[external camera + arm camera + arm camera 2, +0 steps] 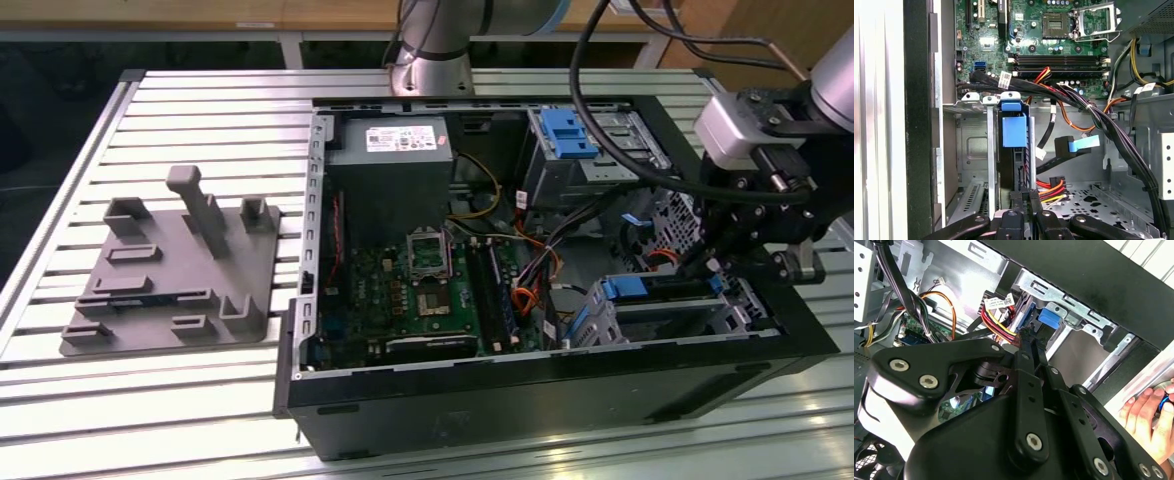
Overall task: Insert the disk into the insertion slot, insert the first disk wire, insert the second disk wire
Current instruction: 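Insert the first disk wire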
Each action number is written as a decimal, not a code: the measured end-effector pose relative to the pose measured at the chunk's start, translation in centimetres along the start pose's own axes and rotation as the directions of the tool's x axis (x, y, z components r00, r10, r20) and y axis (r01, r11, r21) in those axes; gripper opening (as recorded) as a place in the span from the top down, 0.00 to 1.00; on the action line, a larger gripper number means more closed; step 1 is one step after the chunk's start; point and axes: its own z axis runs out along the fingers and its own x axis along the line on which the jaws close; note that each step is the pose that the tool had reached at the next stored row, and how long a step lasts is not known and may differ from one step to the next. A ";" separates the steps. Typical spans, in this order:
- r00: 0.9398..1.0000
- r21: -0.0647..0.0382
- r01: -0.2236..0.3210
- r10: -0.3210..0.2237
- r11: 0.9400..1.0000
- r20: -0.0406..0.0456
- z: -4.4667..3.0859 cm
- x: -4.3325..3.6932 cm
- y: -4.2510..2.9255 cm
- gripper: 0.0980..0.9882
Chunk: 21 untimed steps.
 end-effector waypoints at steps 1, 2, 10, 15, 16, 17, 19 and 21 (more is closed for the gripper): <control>1.000 0.000 0.000 0.000 1.000 0.000 0.01 0.00 0.00 0.93; 1.000 0.000 0.000 0.000 1.000 -0.001 0.03 0.00 0.00 0.93; 1.000 0.000 0.000 0.000 1.000 -0.004 0.20 0.01 0.00 0.93; 1.000 0.000 0.000 0.000 1.000 -0.005 0.31 0.02 -0.01 0.93; 1.000 0.000 0.000 0.000 1.000 -0.006 0.33 0.02 -0.01 0.93; 1.000 0.000 0.000 0.000 1.000 -0.006 0.35 0.02 -0.01 0.93; 1.000 0.000 0.000 0.000 1.000 -0.007 0.39 0.02 -0.01 0.93; 1.000 0.000 0.000 0.000 1.000 -0.007 0.42 0.02 -0.01 0.93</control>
